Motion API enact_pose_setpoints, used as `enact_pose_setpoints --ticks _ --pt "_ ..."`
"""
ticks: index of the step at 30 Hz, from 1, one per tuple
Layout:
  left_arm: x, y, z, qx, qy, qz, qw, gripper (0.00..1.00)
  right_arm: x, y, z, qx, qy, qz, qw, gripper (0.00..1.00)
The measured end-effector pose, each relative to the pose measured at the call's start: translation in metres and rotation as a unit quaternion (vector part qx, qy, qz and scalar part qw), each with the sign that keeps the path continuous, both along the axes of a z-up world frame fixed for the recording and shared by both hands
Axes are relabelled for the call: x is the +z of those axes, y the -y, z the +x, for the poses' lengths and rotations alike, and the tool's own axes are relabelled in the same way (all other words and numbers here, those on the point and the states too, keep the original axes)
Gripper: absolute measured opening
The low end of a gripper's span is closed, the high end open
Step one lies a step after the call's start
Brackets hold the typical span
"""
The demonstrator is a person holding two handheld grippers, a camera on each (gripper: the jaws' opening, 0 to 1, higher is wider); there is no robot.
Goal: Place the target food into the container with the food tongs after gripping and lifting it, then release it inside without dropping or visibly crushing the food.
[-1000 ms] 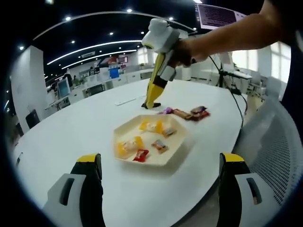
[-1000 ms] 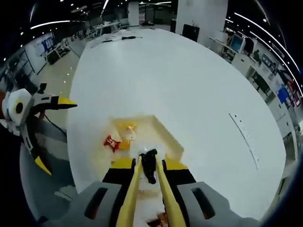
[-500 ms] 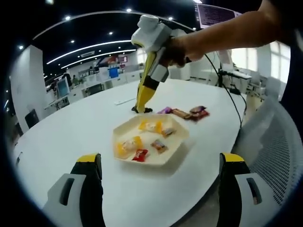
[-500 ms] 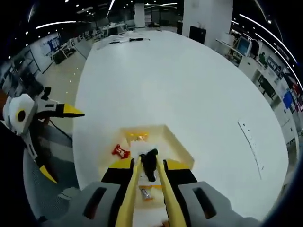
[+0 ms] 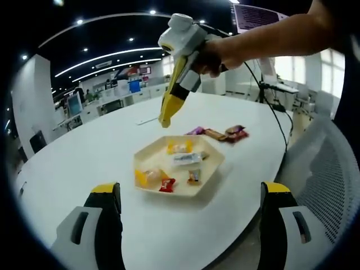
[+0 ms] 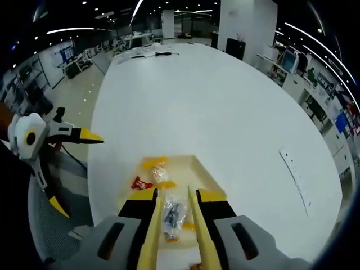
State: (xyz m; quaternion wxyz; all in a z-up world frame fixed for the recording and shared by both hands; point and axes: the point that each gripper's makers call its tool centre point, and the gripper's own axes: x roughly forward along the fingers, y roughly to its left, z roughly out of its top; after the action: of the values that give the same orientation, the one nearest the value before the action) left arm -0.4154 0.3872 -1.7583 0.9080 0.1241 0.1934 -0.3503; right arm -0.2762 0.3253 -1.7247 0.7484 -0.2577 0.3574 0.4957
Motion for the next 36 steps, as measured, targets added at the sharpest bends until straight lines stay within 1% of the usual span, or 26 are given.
enact_pose_setpoints --ticks 7,11,12,13,14,16,18,20,22,24,26,31,33,36 --pt "0.001 0.0 0.0 0.002 0.0 -0.001 1.0 0.99 0.011 0.009 0.0 -0.005 0.007 0.015 0.9999 0.25" --pt "0.0 0.0 0.0 0.001 -0.001 -0.001 1.0 0.99 0.013 0.019 0.0 -0.009 0.008 0.014 0.9998 0.25" --pt "0.0 0.0 0.0 0.0 0.0 -0.002 1.0 0.99 0.013 0.019 -0.004 0.003 0.003 0.019 0.9998 0.25" --pt "0.0 0.0 0.0 0.001 -0.001 -0.002 1.0 0.99 0.012 0.024 -0.002 -0.004 0.007 0.012 0.9999 0.25" --pt "0.0 0.0 0.0 0.001 -0.002 -0.002 1.0 0.99 0.013 0.028 0.001 -0.005 0.019 0.009 0.9998 0.25" --pt "0.0 0.0 0.0 0.001 -0.001 -0.002 1.0 0.99 0.014 0.032 -0.002 -0.005 0.011 0.012 0.9998 0.25" --pt "-0.001 0.0 0.0 0.0 -0.003 -0.001 1.0 0.99 0.016 0.04 0.001 -0.01 0.022 0.015 0.9996 0.25" --pt "0.0 0.0 0.0 0.0 -0.001 -0.001 1.0 0.99 0.018 0.045 0.0 -0.014 0.017 0.019 0.9996 0.25" --pt "-0.001 0.0 0.0 0.0 -0.003 0.0 1.0 0.99 0.02 0.052 0.001 -0.014 0.024 0.019 0.9994 0.26" --pt "-0.001 0.0 0.001 0.0 -0.003 -0.001 1.0 0.99 0.021 0.061 0.003 -0.014 0.037 0.02 0.999 0.26" --pt "-0.002 0.0 0.0 0.001 -0.004 0.001 1.0 0.99 0.021 0.067 0.001 -0.017 0.03 0.02 0.9992 0.26" --pt "-0.002 -0.001 0.0 0.001 -0.004 0.004 1.0 0.99 0.02 0.086 -0.001 -0.023 0.032 0.02 0.999 0.26" --pt "-0.003 -0.001 0.0 0.001 -0.005 0.003 1.0 0.99 0.021 0.093 -0.005 -0.025 0.027 0.025 0.999 0.26" --pt "-0.002 -0.001 0.0 0.002 -0.005 0.003 1.0 0.99 0.021 0.105 -0.009 -0.023 0.031 0.026 0.9989 0.26"
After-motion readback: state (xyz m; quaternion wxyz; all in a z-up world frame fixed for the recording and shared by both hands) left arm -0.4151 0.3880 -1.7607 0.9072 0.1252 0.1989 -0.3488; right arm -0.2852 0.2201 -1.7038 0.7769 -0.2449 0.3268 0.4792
